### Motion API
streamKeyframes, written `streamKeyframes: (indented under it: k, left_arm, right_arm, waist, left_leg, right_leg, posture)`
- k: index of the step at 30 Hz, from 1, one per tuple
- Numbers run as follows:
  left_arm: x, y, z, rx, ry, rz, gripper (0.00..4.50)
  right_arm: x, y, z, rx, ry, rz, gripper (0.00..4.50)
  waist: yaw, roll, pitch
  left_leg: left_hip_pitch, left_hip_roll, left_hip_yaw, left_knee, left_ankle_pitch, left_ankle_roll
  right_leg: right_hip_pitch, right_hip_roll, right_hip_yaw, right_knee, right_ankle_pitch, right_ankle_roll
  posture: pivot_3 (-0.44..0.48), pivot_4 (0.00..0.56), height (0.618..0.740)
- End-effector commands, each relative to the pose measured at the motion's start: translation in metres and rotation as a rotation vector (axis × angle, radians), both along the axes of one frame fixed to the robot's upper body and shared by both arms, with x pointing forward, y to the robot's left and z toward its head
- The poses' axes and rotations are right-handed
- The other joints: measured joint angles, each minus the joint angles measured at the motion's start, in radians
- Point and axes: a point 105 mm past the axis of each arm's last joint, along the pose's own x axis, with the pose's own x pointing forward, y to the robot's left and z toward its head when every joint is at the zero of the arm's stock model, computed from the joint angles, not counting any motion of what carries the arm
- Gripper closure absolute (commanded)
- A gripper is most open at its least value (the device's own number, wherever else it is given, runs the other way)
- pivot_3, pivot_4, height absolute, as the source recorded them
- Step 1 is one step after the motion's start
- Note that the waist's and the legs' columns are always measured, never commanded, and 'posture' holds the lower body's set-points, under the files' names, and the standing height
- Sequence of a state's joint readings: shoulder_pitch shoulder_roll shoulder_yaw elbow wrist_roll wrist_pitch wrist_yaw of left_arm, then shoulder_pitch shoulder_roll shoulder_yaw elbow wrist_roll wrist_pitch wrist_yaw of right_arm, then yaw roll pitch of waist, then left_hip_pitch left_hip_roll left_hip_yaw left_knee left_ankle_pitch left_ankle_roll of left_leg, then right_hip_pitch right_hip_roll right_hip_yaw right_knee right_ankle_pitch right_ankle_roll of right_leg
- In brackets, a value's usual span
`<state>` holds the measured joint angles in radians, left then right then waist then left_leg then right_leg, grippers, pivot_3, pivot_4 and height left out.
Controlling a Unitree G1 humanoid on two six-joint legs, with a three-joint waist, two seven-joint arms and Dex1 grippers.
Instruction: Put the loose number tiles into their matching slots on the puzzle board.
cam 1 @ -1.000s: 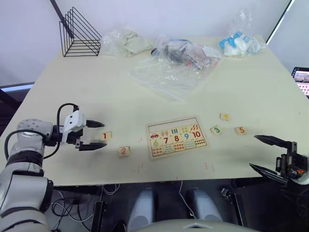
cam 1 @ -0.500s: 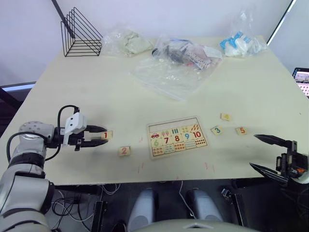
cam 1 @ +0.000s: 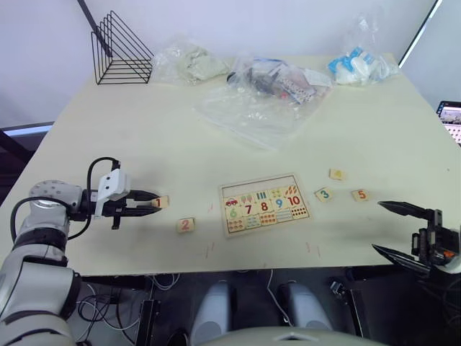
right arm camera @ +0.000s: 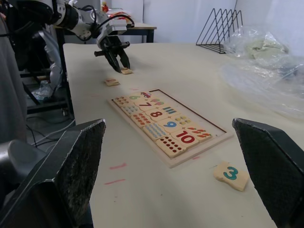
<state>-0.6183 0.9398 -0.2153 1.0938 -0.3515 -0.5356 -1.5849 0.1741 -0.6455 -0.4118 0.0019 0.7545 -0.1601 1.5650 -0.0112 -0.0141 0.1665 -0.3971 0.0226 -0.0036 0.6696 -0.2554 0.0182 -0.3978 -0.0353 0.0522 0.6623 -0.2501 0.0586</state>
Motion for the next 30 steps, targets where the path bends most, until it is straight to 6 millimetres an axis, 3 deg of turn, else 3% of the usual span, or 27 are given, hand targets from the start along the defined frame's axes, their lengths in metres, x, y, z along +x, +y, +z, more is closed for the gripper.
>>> streamKeyframes:
  k: [1, 6, 10, 15, 25, 30]
  left_arm:
    - [-0.007, 0.006, -0.002, 0.034, 0.036, -0.019, 3.57]
    - [-0.004, 0.005, 0.008, 0.028, 0.017, -0.017, 3.57]
    - [0.002, -0.006, 0.033, -0.021, -0.035, -0.048, 3.57]
    - [-0.007, -0.022, 0.059, -0.052, -0.025, -0.114, 3.57]
    - [-0.007, -0.054, 0.081, -0.049, -0.016, -0.104, 3.57]
    - [-0.004, -0.084, 0.086, -0.051, -0.030, -0.115, 3.57]
  right_arm:
    - [0.000, -0.005, 0.009, -0.010, -0.035, -0.004, 0.00]
    - [0.000, -0.002, 0.009, -0.005, -0.040, -0.001, 0.00]
    - [0.000, 0.001, 0.008, 0.003, -0.044, -0.003, 0.00]
    - [0.001, 0.007, 0.010, 0.021, -0.046, -0.020, 0.00]
    - [0.002, 0.014, 0.011, 0.029, -0.061, -0.073, 0.00]
    - [-0.005, 0.017, 0.007, 0.039, -0.051, -0.100, 0.00]
  waist:
    - [0.000, 0.000, 0.000]
    - [-0.001, 0.000, 0.000]
    - [0.000, 0.000, 0.000]
    - [-0.002, 0.000, 0.001]
    - [0.001, 0.000, 0.001]
    - [0.001, 0.000, 0.001]
  left_leg:
    - [0.000, 0.000, 0.000, 0.000, 0.000, 0.000]
    - [0.000, 0.000, 0.000, 0.000, 0.000, 0.000]
    - [0.000, 0.000, 0.000, 0.000, 0.000, 0.000]
    - [-0.001, 0.001, -0.001, 0.000, 0.000, 0.000]
    - [-0.001, 0.001, 0.000, 0.000, 0.000, 0.000]
    - [-0.001, 0.001, 0.000, 0.000, 0.000, 0.000]
  right_leg:
    - [0.000, 0.000, 0.000, 0.000, 0.000, 0.000]
    - [0.000, 0.000, 0.000, 0.000, 0.000, 0.000]
    - [0.000, 0.000, 0.000, 0.000, 0.000, 0.000]
    - [0.000, 0.000, 0.000, 0.000, 0.000, 0.000]
    - [0.000, 0.000, 0.000, 0.000, 0.000, 0.000]
    - [0.000, 0.001, 0.000, 0.000, 0.000, 0.000]
  posture:
    - [0.000, 0.150, 0.740]
    - [0.000, 0.150, 0.740]
    - [0.000, 0.150, 0.740]
    - [0.000, 0.150, 0.740]
    - [0.000, 0.150, 0.740]
    - [0.000, 0.150, 0.740]
